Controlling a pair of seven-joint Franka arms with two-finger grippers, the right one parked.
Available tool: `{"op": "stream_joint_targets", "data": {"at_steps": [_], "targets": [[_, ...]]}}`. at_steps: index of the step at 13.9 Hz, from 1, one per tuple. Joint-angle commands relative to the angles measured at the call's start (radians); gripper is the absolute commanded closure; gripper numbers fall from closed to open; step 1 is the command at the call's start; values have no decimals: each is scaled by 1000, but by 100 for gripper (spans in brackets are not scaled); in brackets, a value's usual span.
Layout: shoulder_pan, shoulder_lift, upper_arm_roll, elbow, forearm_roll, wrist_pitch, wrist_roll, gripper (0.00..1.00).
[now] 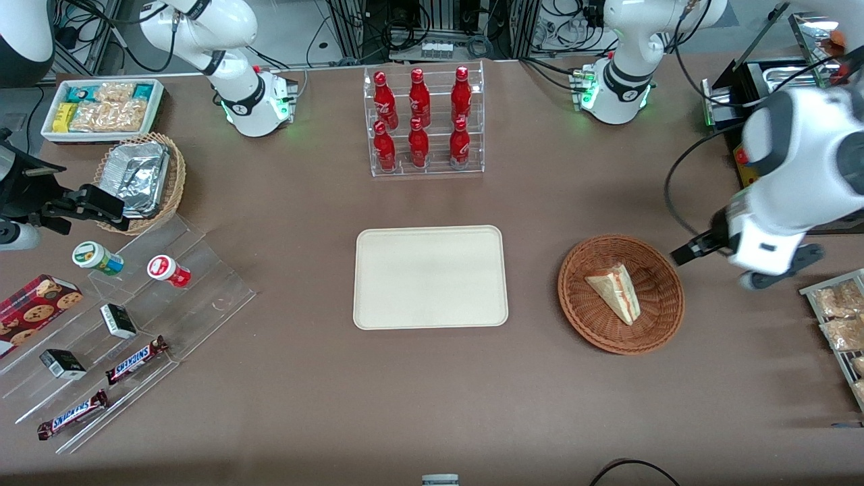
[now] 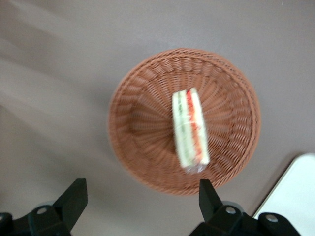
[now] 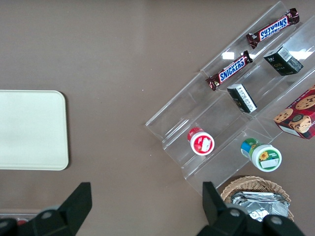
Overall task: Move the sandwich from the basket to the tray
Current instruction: 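Lower the open left gripper over the wrapped sandwich and close on it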
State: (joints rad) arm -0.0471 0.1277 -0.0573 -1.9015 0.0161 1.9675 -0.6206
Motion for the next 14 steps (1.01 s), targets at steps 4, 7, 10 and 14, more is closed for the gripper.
{"op": "stream_joint_targets", "data": {"at_steps": [4, 7, 10, 14], "targets": [[-85, 53, 4, -154, 15, 275, -195, 0], [-85, 79, 2, -250, 16, 439, -205, 0], [-85, 127, 2, -278, 16, 527, -206, 0], [-86, 171, 2, -278, 16, 547, -209, 22]]}}
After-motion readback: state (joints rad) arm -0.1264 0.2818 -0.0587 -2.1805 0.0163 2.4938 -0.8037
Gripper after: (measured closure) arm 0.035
